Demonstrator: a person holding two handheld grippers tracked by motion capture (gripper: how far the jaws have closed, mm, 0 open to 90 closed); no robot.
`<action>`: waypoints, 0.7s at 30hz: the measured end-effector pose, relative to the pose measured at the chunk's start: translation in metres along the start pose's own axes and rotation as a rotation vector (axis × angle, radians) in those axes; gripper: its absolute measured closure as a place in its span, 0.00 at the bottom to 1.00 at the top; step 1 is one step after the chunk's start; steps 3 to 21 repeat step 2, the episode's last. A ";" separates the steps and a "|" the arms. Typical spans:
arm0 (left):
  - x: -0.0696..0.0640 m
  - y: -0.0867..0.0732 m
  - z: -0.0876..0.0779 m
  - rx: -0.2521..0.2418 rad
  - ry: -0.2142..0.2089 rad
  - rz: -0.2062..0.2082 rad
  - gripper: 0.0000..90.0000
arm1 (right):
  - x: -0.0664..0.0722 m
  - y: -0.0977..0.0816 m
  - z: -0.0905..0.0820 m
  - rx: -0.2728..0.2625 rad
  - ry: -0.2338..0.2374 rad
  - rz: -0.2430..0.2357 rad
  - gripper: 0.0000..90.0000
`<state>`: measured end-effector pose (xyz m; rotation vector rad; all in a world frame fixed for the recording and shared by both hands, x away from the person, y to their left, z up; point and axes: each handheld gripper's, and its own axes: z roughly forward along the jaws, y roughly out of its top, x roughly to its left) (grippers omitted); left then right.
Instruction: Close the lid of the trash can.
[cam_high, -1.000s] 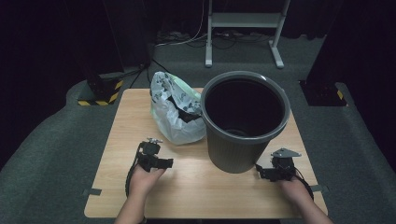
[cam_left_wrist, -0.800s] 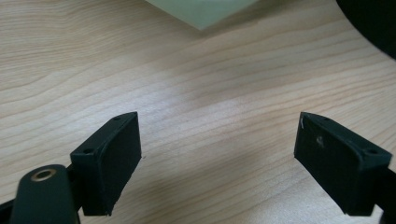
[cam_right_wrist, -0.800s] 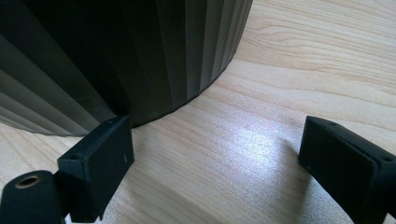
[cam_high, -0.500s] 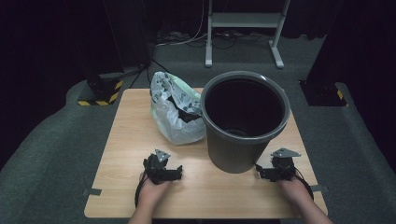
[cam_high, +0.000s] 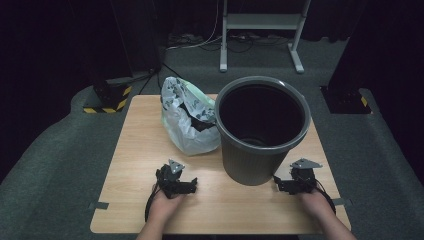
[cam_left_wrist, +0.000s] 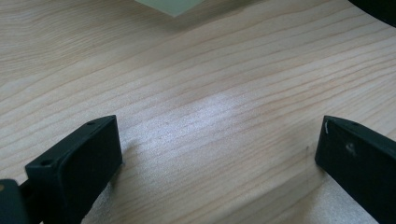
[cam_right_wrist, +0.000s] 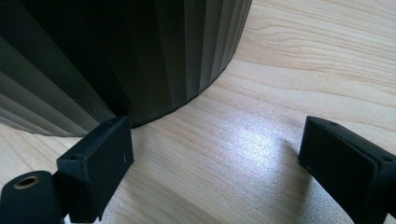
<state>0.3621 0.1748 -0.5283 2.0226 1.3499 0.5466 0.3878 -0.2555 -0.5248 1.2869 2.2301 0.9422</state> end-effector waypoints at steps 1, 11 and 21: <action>0.000 0.000 0.000 0.000 -0.002 -0.001 0.00 | 0.000 0.000 0.000 0.000 0.000 0.000 0.11; 0.000 0.000 0.000 0.000 -0.003 0.000 0.00 | 0.000 0.000 0.000 0.000 0.000 0.000 0.11; 0.000 0.000 0.000 0.000 -0.003 0.000 0.00 | 0.000 0.000 0.000 0.000 0.000 0.000 0.11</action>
